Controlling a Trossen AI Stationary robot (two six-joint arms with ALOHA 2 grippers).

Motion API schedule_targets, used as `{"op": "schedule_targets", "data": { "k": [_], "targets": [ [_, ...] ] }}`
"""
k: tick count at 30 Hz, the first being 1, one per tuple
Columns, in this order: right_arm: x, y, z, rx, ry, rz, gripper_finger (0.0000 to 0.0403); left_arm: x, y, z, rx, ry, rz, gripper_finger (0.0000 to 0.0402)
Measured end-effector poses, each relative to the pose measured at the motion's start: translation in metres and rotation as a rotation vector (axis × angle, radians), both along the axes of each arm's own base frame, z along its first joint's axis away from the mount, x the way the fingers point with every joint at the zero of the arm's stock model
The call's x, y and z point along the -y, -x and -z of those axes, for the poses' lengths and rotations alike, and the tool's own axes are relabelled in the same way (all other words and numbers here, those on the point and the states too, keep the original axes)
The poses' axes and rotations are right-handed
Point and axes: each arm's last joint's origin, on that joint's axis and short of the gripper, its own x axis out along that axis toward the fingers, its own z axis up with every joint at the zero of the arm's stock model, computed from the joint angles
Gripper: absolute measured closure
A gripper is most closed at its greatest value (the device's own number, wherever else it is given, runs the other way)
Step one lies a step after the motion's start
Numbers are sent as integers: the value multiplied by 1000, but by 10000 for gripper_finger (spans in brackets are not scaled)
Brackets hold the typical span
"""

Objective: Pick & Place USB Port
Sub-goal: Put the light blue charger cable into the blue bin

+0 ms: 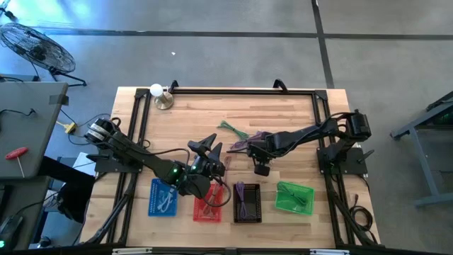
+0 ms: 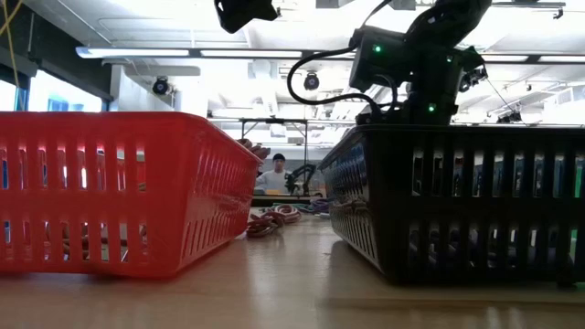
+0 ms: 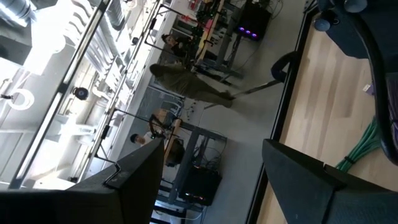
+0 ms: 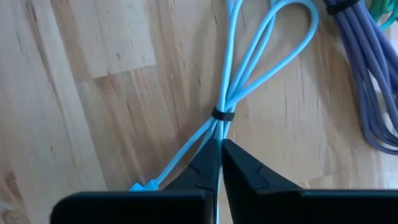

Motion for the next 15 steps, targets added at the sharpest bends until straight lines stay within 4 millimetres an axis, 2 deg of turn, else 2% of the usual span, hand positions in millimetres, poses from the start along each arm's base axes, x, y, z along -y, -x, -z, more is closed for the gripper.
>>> {"op": "schedule_targets", "data": {
  "k": [11, 15],
  "targets": [
    [0, 3, 0, -28, 44, 0, 401, 0, 0, 0, 17, 9, -1, 136],
    [-3, 6, -8, -14, 48, -5, 402, 0, 0, 0, 28, 15, -1, 136]
  ]
}}
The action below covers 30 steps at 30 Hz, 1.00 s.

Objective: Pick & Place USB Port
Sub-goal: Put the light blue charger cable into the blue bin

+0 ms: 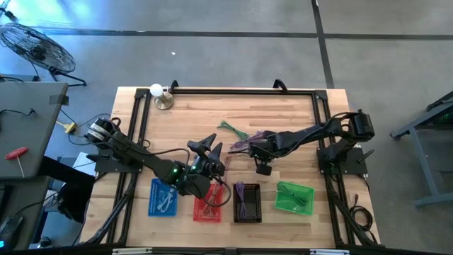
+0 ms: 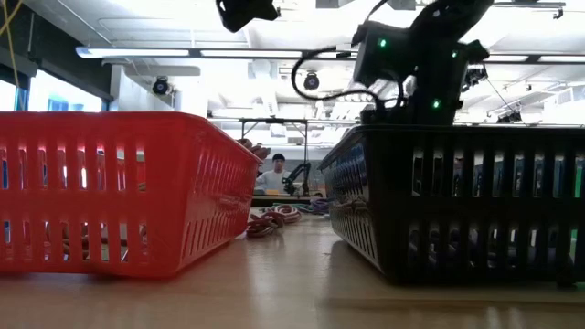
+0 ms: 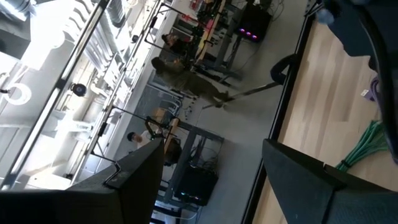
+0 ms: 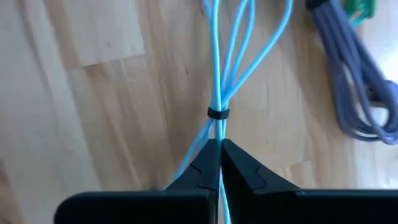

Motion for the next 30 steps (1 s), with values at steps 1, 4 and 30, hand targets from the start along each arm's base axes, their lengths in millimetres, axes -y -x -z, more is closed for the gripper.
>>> {"op": "schedule_targets", "data": {
  "k": [1, 4, 30],
  "targets": [
    [-1, 1, -3, 7, 0, 2, 402, 0, 0, 0, 5, 3, 1, 136],
    [-3, 7, -16, 26, 9, 4, 402, 0, 0, 0, 13, 7, 1, 136],
    [-74, 105, -177, 803, 94, -364, 403, -69, -43, 6, 341, 817, 611, 136]
  ]
}}
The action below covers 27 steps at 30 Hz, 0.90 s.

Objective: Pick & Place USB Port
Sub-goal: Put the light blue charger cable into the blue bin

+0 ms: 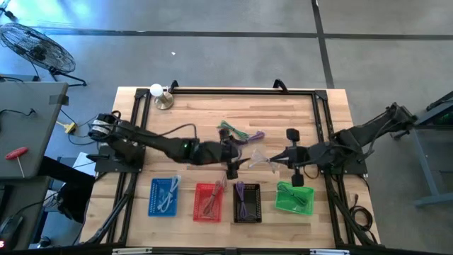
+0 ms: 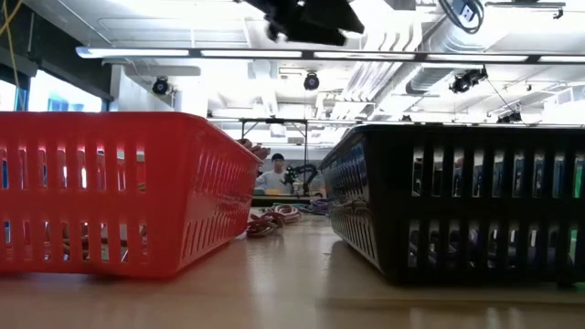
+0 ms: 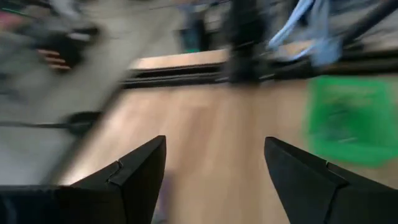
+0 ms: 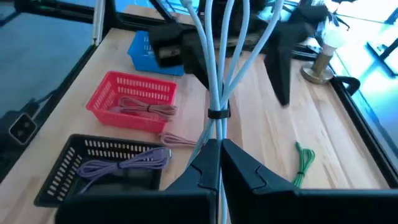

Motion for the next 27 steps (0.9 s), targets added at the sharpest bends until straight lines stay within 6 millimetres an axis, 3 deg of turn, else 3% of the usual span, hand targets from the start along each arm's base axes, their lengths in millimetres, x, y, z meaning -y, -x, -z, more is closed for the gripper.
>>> {"op": "schedule_targets", "data": {
  "k": [4, 10, 27],
  "targets": [
    [-7, -3, 4, -9, 32, 3, 402, -12, -6, -7, 74, 102, 155, 136],
    [-11, -12, 10, -17, 68, -1, 402, -10, -10, -15, 178, 139, 340, 136],
    [-14, -17, 11, -12, 62, -27, 402, -9, -14, -14, 206, 122, 344, 136]
  ]
}}
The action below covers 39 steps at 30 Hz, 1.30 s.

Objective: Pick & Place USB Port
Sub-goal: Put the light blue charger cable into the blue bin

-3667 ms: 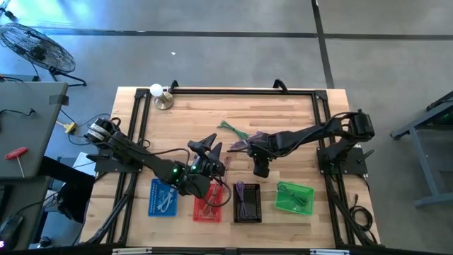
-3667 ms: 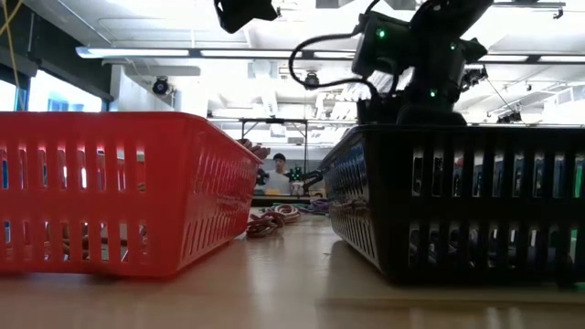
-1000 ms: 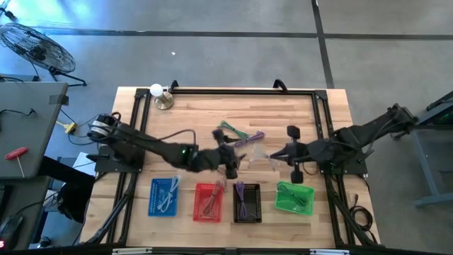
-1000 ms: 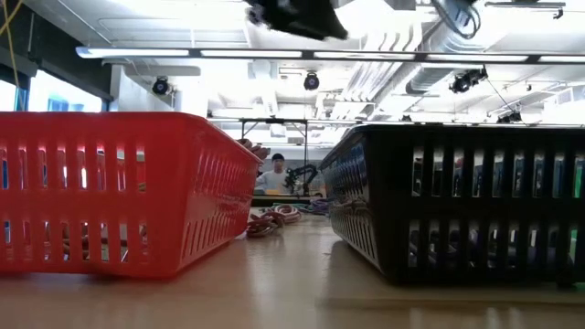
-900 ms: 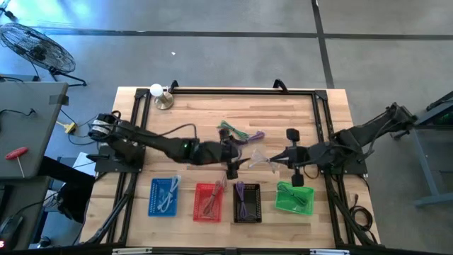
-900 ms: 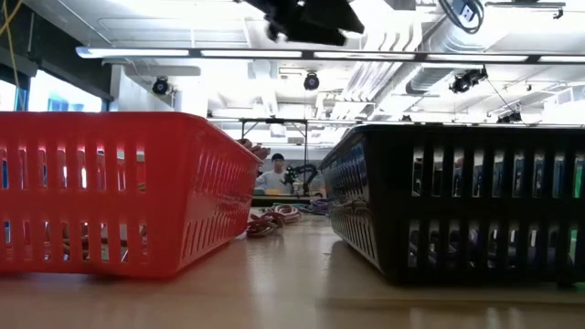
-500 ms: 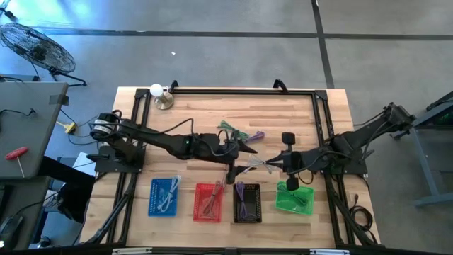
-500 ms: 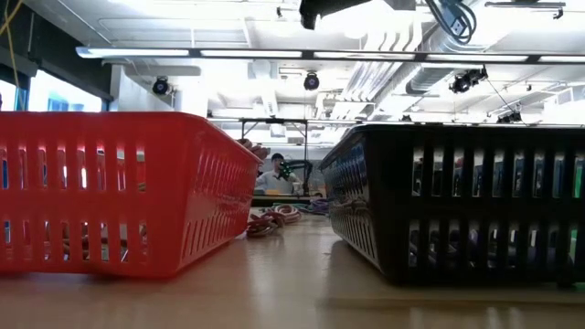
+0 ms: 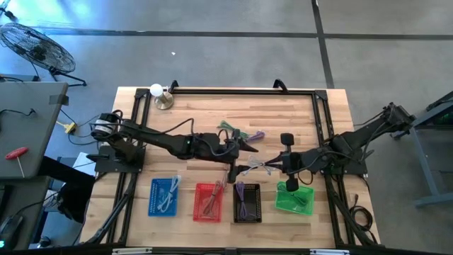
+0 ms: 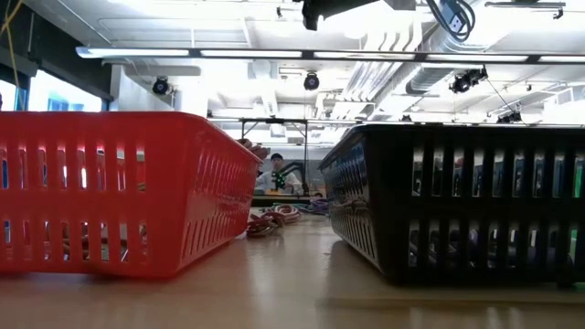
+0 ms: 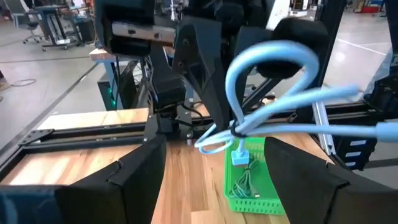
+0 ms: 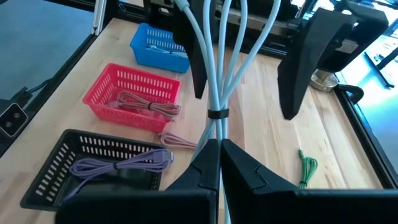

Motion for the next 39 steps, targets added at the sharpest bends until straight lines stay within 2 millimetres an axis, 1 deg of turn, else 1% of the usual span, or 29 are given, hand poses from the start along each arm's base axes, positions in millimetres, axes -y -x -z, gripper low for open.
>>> {"op": "schedule_targets", "data": {
  "k": [12, 15, 18, 20, 22, 24, 25, 26, 32, 36, 39],
  "targets": [
    [0, 0, 0, 1, 0, 0, 403, 2, 0, -6, 57, 8, 57, 136],
    [0, 0, 0, 2, 4, 2, 403, 3, 0, -6, 61, 10, 86, 146],
    [0, 0, 0, 2, 5, 4, 403, 2, 0, -6, 60, 9, 81, 177],
    [0, 0, 0, 2, 6, 5, 403, 2, 0, -6, 60, 8, 80, 218],
    [0, 0, 0, 3, 6, 6, 403, 2, 0, -6, 60, 7, 80, 278],
    [0, 0, 0, 2, 6, 5, 403, 2, 0, -6, 62, -3, 80, 354],
    [0, 0, 0, 2, 5, 4, 403, 2, 0, -6, 63, -17, 80, 377],
    [0, 0, 0, 1, 4, 0, 403, 2, 0, -6, 64, -20, 76, 384],
    [-1, 0, 0, -8, -14, -32, 396, 1, 0, -4, 45, -31, 39, 395],
    [-2, 0, 0, -7, -17, -42, 355, 1, 1, -1, -3, -41, 8, 398],
    [-1, 2, -2, -2, -35, -67, 318, 4, 10, 1, -107, -76, -72, 398]
  ]
}}
